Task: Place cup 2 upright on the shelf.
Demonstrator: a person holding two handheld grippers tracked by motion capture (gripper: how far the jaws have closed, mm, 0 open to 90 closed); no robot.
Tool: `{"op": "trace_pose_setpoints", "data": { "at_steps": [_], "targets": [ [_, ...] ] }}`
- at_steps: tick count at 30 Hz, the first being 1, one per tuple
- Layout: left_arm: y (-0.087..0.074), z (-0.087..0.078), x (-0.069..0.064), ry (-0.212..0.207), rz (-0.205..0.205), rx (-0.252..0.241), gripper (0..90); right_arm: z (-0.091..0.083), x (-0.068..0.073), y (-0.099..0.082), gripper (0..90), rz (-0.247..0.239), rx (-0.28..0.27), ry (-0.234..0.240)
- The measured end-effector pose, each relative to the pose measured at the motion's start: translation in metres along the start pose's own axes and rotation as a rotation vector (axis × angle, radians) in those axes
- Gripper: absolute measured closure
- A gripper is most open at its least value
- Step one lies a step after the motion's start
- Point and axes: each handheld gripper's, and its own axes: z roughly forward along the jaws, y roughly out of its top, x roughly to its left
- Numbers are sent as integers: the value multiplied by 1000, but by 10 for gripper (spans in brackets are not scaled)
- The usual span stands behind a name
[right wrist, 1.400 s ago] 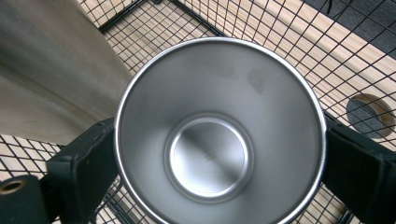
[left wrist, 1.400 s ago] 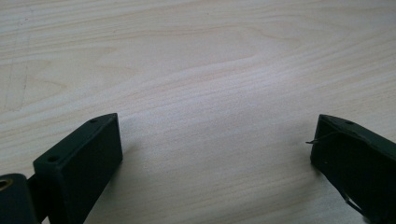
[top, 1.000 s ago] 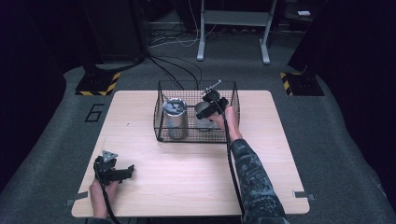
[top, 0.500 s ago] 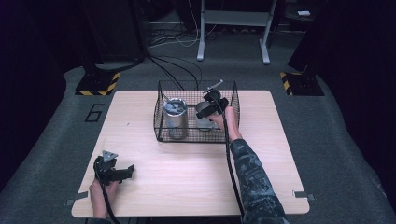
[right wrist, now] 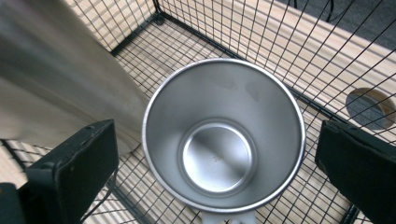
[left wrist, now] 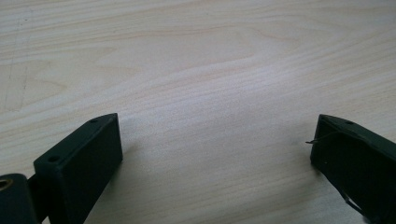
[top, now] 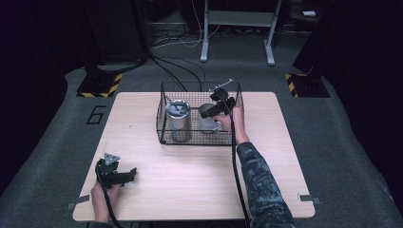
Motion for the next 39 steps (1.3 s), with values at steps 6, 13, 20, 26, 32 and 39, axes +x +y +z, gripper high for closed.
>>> {"op": "trace_pose_setpoints", "data": {
  "at_steps": [6,13,20,26,32,39],
  "targets": [
    [0,0,0,1,1,0,21,-17,4,-2,0,-27,-31,9],
    [0,0,0,0,1,1,21,-42,15,-10,0,-86,-53,34],
    [0,0,0,0,1,0,21,-70,34,-21,0,-149,-84,49],
    [0,0,0,0,1,0,21,-90,50,-35,0,-211,-103,51],
    [0,0,0,0,1,0,21,-109,56,-58,0,-240,-114,39],
    [0,0,0,0,1,1,21,-120,46,-93,0,-216,-123,20]
  ]
}}
